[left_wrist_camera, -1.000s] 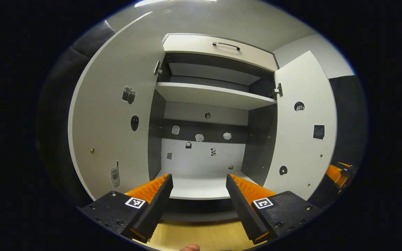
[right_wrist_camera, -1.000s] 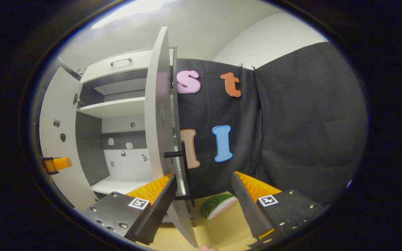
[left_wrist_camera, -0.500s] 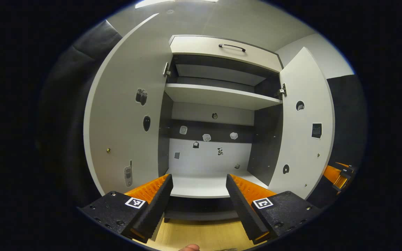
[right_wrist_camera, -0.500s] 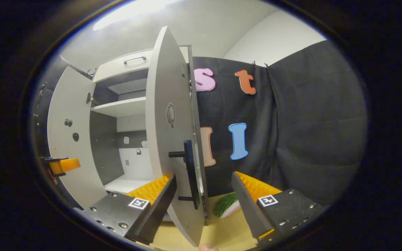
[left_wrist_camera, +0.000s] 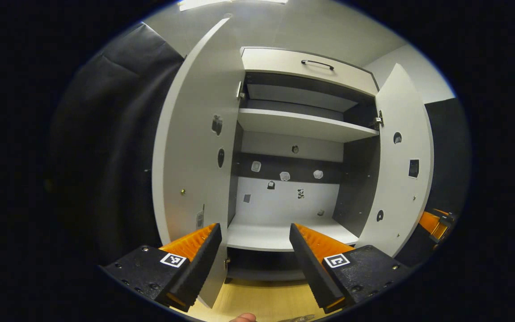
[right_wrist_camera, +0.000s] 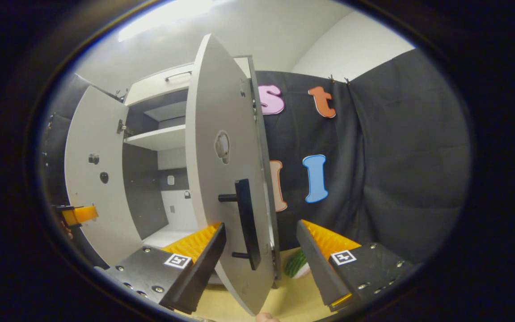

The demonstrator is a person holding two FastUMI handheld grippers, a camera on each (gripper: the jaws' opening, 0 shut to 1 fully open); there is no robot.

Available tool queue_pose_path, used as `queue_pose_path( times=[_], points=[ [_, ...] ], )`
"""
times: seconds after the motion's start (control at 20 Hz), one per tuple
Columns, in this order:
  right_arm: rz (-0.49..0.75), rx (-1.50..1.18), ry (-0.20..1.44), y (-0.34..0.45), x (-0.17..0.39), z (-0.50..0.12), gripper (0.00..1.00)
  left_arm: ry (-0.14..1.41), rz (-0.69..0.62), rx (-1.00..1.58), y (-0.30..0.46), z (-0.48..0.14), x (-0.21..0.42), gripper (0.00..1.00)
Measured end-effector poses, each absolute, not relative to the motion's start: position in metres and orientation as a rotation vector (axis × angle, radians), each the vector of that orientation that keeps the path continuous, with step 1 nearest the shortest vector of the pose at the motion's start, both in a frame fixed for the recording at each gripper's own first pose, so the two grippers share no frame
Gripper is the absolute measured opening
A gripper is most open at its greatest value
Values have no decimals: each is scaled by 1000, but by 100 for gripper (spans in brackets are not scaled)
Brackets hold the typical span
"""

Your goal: Grasp the bottle in the cabinet with the left hand and place it on the coaster, then close the right door with the right hand and the left door with the left hand.

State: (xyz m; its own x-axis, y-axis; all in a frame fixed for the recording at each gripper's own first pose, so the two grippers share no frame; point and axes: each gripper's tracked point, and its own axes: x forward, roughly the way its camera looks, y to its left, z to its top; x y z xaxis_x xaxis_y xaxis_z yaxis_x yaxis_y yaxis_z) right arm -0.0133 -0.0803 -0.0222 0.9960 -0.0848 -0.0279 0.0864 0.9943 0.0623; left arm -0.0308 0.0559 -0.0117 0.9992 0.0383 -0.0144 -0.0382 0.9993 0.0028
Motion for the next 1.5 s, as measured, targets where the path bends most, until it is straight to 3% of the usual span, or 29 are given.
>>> queue_pose_path(
  times=[0.05,0.1,0.4,0.45,0.55,0.6,0.65,0.7,0.85,1.0,1.05,1.1,1.2,1.25,1.3,1.4,1.45,1.5],
  points=[
    [-81,60,25,-77,-12,-22,98,14,49,4,60,-12,-32,96],
    [-77,57,25,-74,-11,-22,93,15,57,4,64,-12,-34,96],
    [-49,58,30,-55,-2,-25,93,12,80,16,81,-10,-45,96],
    [-42,59,33,-50,0,-26,98,15,82,21,84,-11,-47,96],
    [-19,47,41,-39,3,-28,93,16,75,29,85,-11,-51,92],
    [-8,40,43,-34,4,-28,98,13,72,34,85,-10,-53,96],
    [1,35,43,-30,5,-28,93,8,70,39,86,-11,-53,92],
    [9,34,43,-26,6,-28,98,12,72,43,87,-12,-54,92],
    [47,35,51,-11,9,-30,93,24,73,36,89,-15,-59,96],
    [76,33,66,3,11,-36,98,35,72,19,91,-19,-65,96],
    [81,29,69,6,11,-37,98,38,79,19,94,-20,-67,92],
    [86,27,72,10,12,-39,93,40,85,20,97,-20,-69,96],
    [96,32,77,14,12,-41,93,36,94,23,101,-20,-72,96],
    [100,35,80,16,13,-42,98,35,103,26,105,-19,-74,92],
    [104,35,83,18,13,-43,93,36,110,29,108,-19,-76,96],
    [105,30,85,19,13,-43,93,31,124,34,113,-18,-80,96],
    [103,27,82,19,13,-42,98,32,135,36,118,-18,-82,92],
    [105,25,80,20,13,-43,93,30,147,39,123,-17,-84,96]
  ],
)
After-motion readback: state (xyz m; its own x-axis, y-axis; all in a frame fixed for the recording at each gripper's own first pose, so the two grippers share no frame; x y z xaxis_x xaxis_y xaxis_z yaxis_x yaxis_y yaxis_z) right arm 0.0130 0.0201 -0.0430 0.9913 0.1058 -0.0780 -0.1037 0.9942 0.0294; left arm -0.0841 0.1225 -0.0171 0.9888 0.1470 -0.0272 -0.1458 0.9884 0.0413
